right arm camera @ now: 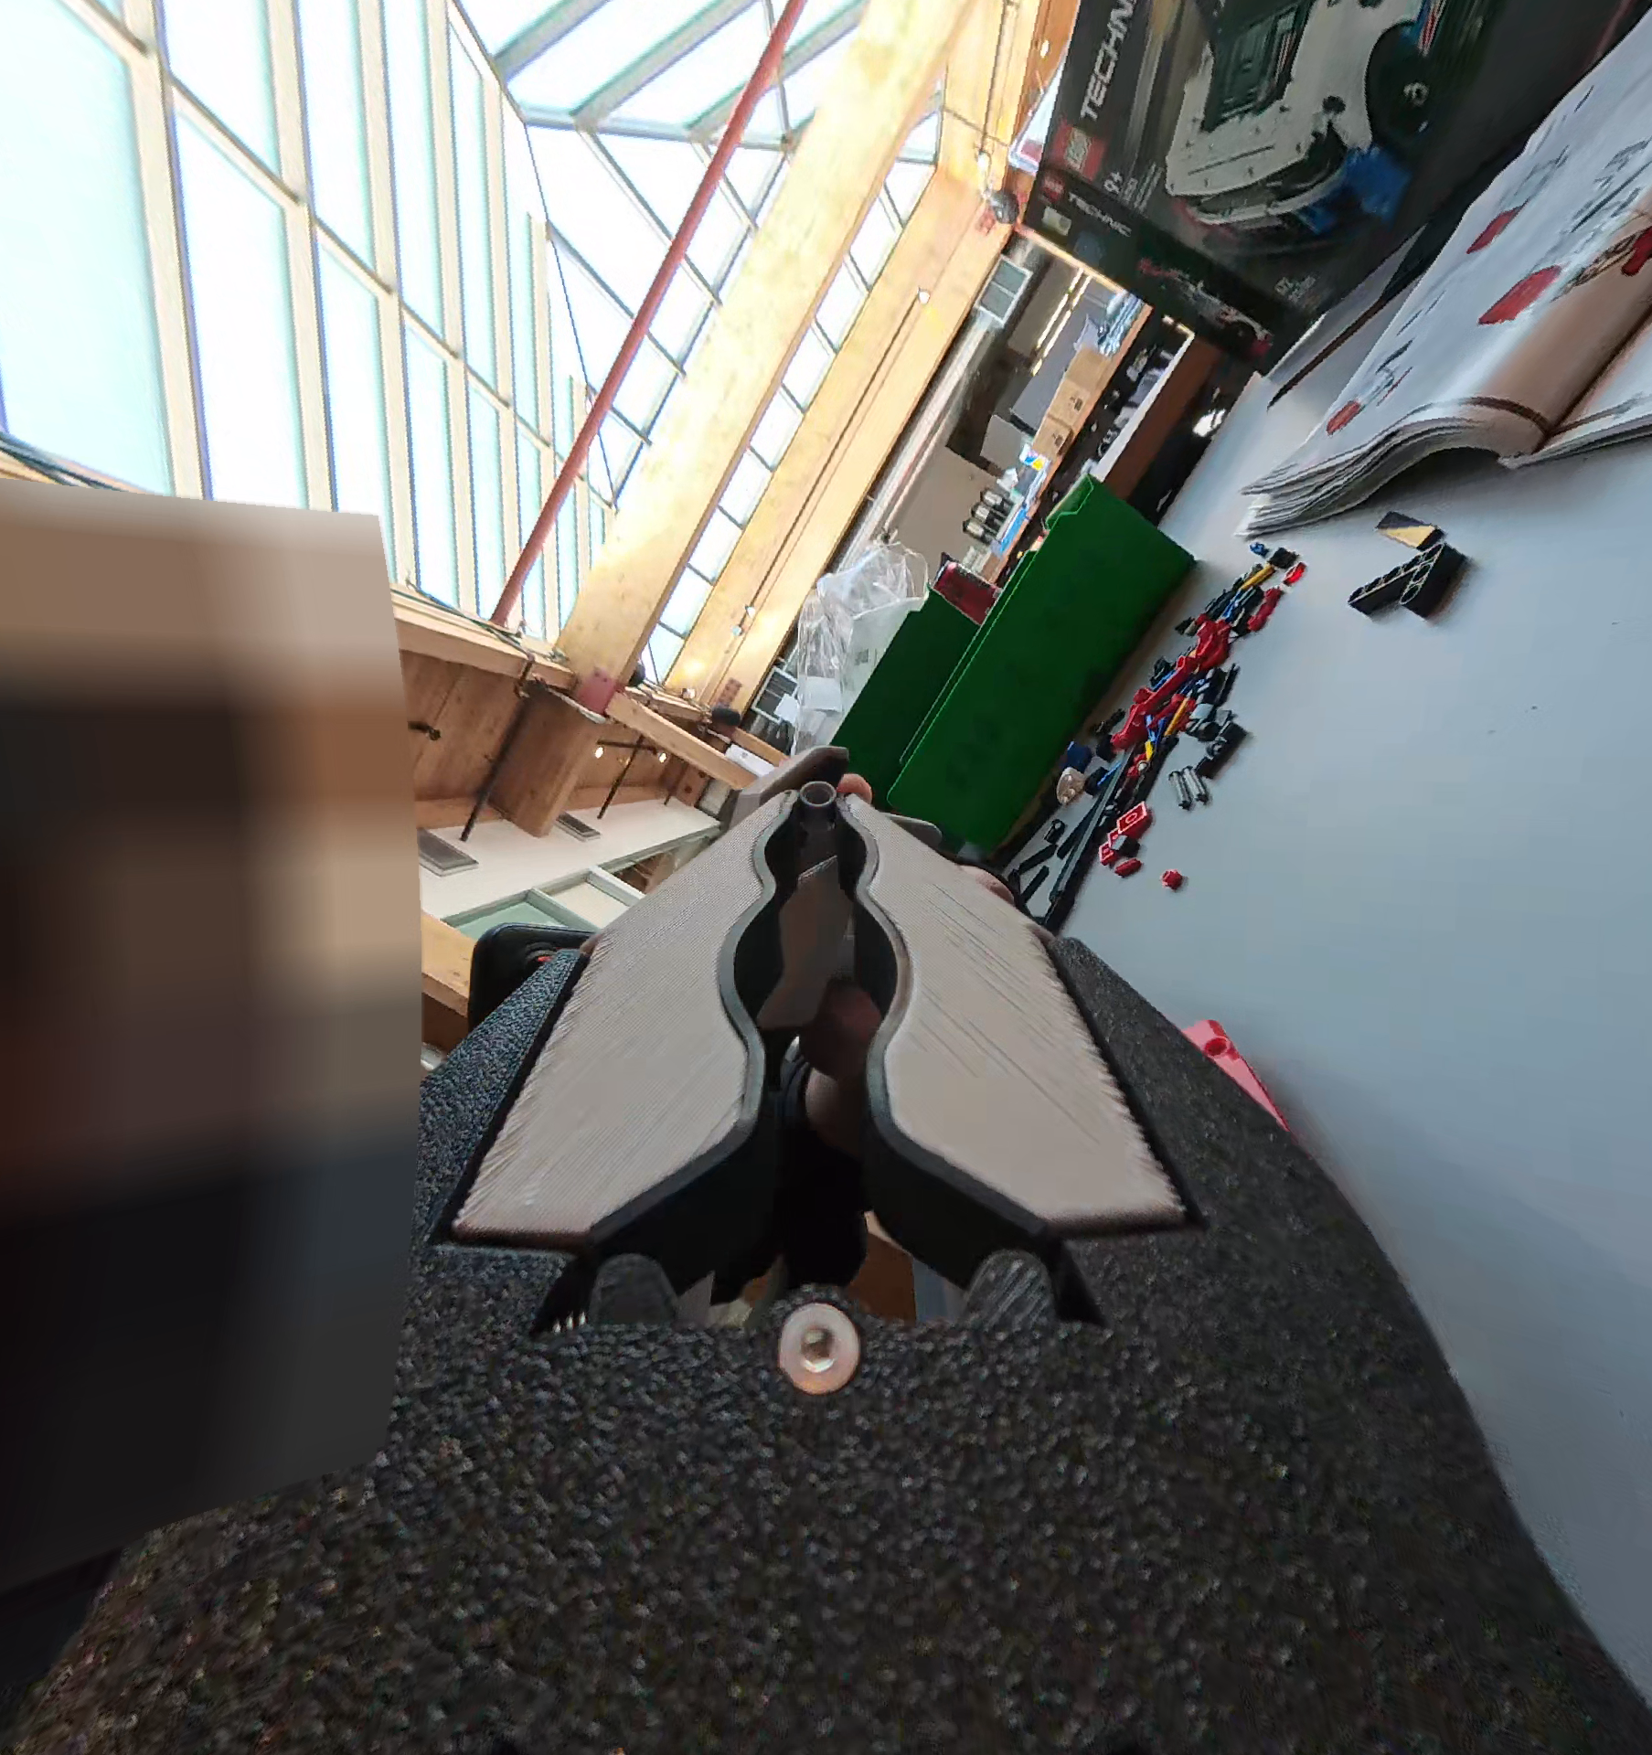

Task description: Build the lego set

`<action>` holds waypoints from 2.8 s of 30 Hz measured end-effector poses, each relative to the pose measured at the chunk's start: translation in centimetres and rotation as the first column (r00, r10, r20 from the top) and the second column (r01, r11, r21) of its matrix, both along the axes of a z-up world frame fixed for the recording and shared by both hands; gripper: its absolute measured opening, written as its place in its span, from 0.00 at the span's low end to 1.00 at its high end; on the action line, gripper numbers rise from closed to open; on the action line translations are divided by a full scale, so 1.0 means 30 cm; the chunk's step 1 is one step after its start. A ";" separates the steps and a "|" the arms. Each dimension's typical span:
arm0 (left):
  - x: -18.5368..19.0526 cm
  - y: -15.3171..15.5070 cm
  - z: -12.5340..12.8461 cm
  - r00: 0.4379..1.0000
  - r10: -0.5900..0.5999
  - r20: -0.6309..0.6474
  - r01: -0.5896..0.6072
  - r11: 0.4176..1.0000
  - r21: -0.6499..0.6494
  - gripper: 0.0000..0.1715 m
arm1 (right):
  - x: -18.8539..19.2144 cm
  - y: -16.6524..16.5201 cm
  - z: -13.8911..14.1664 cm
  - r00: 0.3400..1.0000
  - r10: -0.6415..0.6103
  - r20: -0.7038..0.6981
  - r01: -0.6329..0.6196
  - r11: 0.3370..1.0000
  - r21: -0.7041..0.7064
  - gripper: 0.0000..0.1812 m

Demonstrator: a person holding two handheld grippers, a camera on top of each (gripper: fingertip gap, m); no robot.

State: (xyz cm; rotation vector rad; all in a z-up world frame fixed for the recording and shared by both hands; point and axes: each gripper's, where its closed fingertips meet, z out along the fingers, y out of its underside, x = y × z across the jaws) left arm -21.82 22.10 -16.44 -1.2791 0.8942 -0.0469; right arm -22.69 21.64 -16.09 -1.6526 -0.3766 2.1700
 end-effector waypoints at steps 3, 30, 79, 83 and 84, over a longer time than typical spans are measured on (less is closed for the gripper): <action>-0.002 -0.001 0.002 1.000 0.004 -0.001 -0.004 1.000 0.005 0.07 | -0.019 -0.001 0.005 0.999 -0.038 -0.015 0.038 0.999 0.000 0.01; 0.020 -0.068 -0.007 0.971 -0.238 -0.028 0.237 0.971 -0.035 0.03 | 0.012 -0.074 -0.025 0.955 0.140 0.260 -0.204 0.950 0.238 0.03; 0.035 -0.126 -0.426 0.924 -0.373 -0.083 0.165 0.584 -0.795 0.29 | 0.157 -0.021 -0.387 0.568 -0.217 0.794 -0.673 0.434 0.600 0.03; 0.039 -0.138 -0.424 0.913 -0.394 -0.103 0.171 0.602 -0.780 0.30 | 0.163 -0.025 -0.393 0.564 -0.200 0.801 -0.686 0.426 0.590 0.03; 0.043 -0.142 -0.419 0.912 -0.399 -0.098 0.180 0.604 -0.776 0.32 | 0.167 -0.026 -0.395 0.565 -0.196 0.802 -0.684 0.433 0.587 0.03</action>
